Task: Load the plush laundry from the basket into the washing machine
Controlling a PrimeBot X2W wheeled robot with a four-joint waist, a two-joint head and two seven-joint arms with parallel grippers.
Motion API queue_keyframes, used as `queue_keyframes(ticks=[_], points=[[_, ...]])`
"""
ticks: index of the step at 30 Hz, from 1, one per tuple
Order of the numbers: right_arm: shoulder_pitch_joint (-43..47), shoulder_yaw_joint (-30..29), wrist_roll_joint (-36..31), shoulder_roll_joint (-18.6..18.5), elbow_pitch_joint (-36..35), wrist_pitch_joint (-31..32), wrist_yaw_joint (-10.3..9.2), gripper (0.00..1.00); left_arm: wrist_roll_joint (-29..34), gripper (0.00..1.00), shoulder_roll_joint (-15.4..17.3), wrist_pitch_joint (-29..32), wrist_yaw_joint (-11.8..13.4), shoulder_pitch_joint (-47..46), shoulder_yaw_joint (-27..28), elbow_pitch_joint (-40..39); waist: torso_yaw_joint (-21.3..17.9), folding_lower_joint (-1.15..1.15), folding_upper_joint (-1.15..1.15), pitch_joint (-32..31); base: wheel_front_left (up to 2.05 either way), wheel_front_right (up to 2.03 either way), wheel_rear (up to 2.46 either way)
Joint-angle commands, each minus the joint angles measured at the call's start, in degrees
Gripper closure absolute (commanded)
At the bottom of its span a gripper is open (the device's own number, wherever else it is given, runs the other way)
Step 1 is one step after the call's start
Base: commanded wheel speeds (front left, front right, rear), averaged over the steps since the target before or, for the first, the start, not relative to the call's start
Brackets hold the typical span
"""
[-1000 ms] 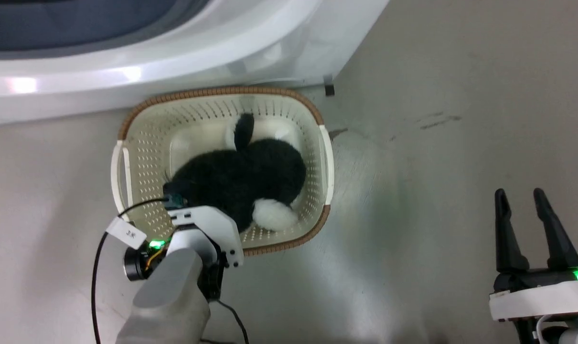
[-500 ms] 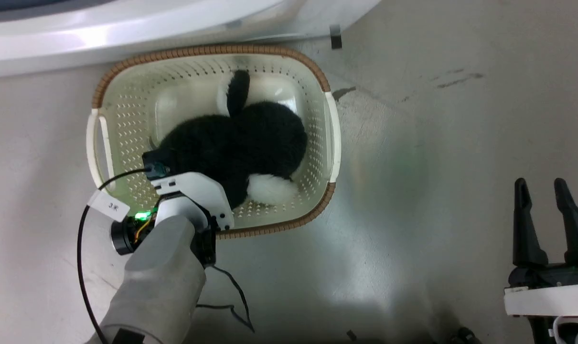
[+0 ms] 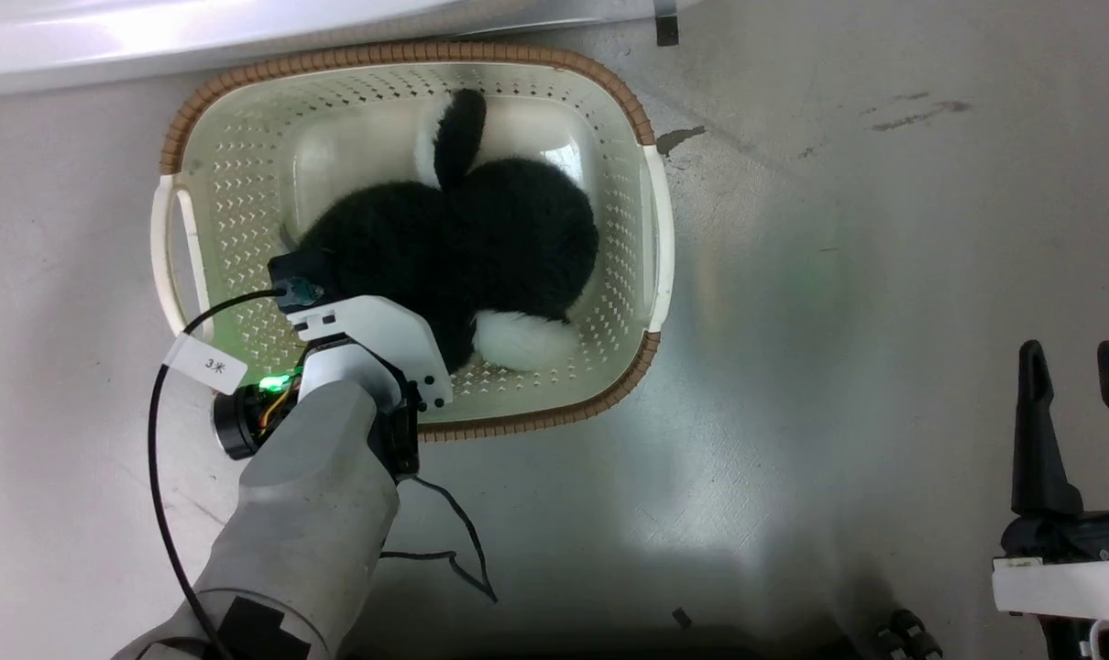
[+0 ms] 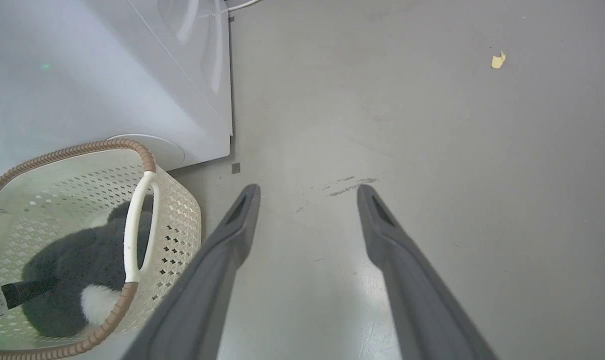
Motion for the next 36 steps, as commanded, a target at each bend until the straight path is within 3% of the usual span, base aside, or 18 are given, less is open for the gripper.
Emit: queue_keyframes(ticks=[1,14,15,16,27,36], points=[[0.4,-0.2,0.4,0.0,-0.4,0.2,-0.05,0.0,-0.6,0.0,0.1,0.6,0.3,-0.4,-0.5,0.1,0.1,0.0,0.0,0.0,0.0,0.0,0.0],[0.4,0.0,0.6,0.0,-1.3,0.4,-0.05,0.0,-5.5,0.0,0.1,6.3,-0.4,0.6,-6.7,-1.7,-0.2,0.0,0.0,0.5,0.0,0.0,0.0],[0.4,-0.1,0.6,0.0,-1.3,0.4,-0.05,0.0,-6.0,0.55,0.1,6.6,-0.4,0.6,-7.0,-1.9,-0.2,0.0,0.0,0.6,0.0,0.0,0.0],[0.5,-0.4,0.5,0.0,-1.4,0.3,-0.05,0.0,-7.5,1.0,0.1,7.6,-1.1,0.8,-8.1,-2.5,0.0,0.0,0.0,0.6,0.0,0.0,0.0],[0.7,-0.8,0.4,0.0,-1.6,0.5,-0.05,0.0,-11.0,1.0,0.1,3.9,-2.5,0.2,-9.5,-3.1,0.5,0.0,0.0,0.1,0.0,0.0,0.0],[-0.5,0.5,0.6,-0.1,0.0,0.4,-0.05,0.0,-14.1,1.0,0.1,2.0,-5.1,0.7,-11.1,-2.8,1.1,0.0,0.0,-3.3,0.0,0.0,0.0]])
